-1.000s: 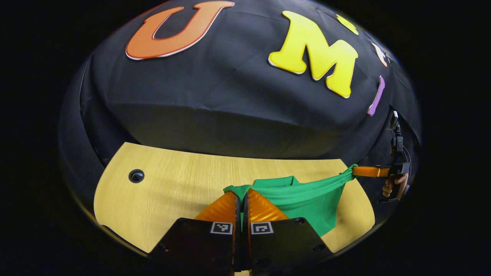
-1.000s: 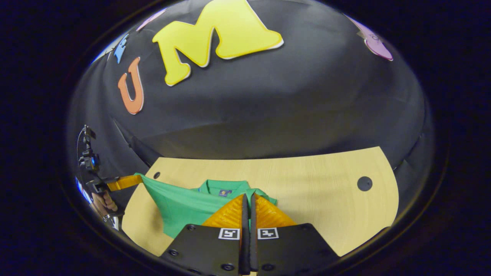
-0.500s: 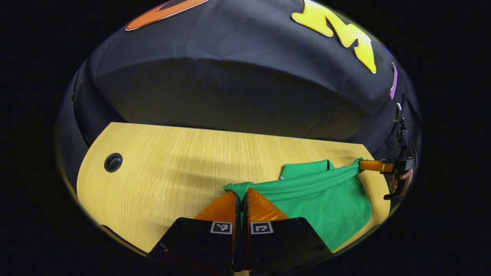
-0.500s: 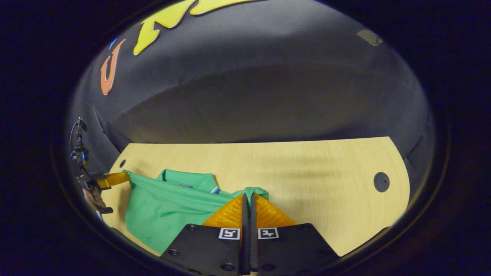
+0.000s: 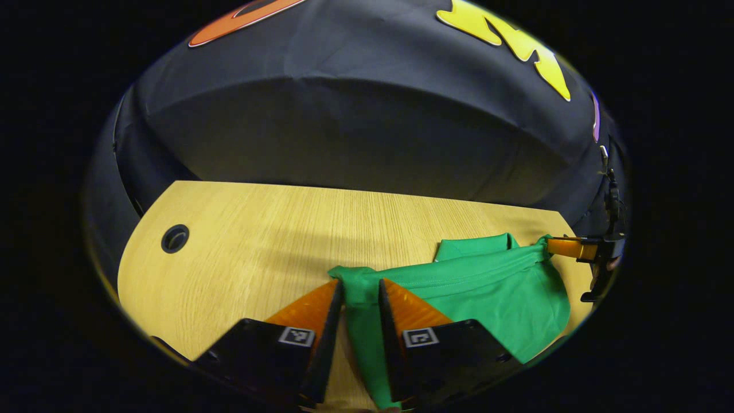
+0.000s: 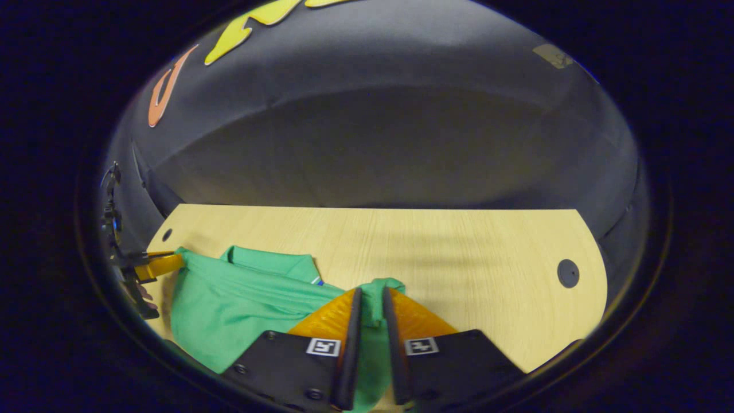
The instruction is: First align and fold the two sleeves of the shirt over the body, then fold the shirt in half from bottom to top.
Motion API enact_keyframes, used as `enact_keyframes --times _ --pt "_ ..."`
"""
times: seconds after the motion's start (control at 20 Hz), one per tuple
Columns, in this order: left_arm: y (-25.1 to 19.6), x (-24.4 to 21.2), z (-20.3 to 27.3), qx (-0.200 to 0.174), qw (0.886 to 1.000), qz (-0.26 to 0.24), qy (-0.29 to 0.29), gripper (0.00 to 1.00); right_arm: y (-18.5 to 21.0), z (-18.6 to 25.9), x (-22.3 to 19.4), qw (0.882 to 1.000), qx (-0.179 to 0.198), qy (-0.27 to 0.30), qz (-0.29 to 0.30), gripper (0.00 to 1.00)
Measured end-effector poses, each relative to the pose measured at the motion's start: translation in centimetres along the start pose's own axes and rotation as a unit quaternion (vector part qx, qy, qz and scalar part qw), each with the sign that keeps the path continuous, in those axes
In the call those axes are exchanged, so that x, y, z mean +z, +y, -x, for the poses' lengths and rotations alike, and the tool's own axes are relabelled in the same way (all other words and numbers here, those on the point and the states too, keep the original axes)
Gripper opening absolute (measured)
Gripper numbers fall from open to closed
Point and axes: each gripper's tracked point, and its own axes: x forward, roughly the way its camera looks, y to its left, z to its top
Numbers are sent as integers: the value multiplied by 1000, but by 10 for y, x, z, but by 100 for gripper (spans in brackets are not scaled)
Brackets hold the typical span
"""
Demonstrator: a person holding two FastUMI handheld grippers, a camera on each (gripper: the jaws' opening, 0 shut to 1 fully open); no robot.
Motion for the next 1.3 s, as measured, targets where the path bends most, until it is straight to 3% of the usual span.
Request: enact_keyframes --times 0.1,0.2,0.4,0.45,0.5,0.55,0.7,0.85,1.05,1.3 --pt "2 8 17 13 1000 -3 -17 87 -3 11 4 1000 -12 -14 1 54" --pt "3 15 33 28 999 -10 -40 99 -5 28 6 999 -31 -35 11 87" --pt "-9 30 82 33 997 -12 -72 99 4 81 16 995 -48 -81 17 89" --pt "-12 35 100 33 996 -10 -85 100 8 99 20 994 -49 -97 17 98" --pt "-18 42 118 31 995 -4 -96 100 10 120 23 992 -51 -113 21 89" --pt "-22 49 139 30 994 3 -109 99 13 143 26 990 -54 -127 25 98" --pt "-41 81 207 30 986 -10 -167 99 34 216 42 982 -48 -177 43 98" --pt "-68 108 282 32 973 -30 -227 99 54 293 65 967 -47 -244 52 98" --pt "-96 127 388 44 950 -54 -306 99 82 389 81 936 -56 -338 79 97" --pt "-118 131 475 57 925 -57 -372 98 104 483 58 908 -58 -409 64 89"
